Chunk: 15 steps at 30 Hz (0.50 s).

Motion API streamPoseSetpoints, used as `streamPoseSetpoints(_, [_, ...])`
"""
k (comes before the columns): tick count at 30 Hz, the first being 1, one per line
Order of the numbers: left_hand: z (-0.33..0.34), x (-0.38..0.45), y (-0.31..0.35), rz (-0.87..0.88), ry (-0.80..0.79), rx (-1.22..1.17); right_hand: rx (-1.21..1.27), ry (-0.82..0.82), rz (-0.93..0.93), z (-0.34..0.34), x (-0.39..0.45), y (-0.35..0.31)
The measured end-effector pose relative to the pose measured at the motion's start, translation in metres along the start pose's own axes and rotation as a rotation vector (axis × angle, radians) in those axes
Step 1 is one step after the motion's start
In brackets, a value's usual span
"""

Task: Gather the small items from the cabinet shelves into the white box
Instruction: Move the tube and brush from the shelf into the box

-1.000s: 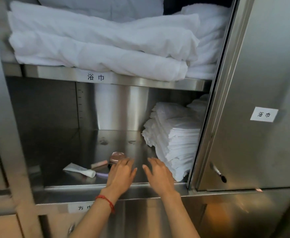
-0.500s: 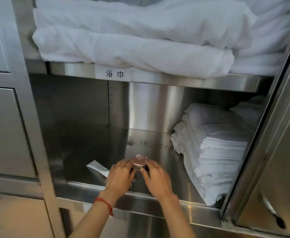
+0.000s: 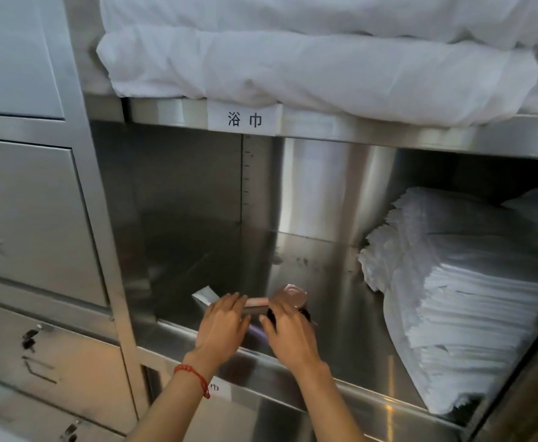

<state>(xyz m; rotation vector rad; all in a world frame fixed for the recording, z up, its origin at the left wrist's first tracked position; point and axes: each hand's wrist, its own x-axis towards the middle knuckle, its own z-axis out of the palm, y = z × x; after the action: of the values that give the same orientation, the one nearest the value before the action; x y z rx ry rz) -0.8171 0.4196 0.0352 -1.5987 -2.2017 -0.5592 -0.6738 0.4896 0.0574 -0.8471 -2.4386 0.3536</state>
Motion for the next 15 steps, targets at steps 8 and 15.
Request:
streamPoseSetpoints(8, [0.026,-0.007,-0.026,-0.058,-0.059,-0.066,-0.027,-0.033,-0.015,0.024,0.007,-0.006])
streamPoseSetpoints(15, [0.040,-0.011,-0.040,-0.043,-0.060,-0.080,-0.017,-0.030,-0.037,0.055,0.014,-0.008])
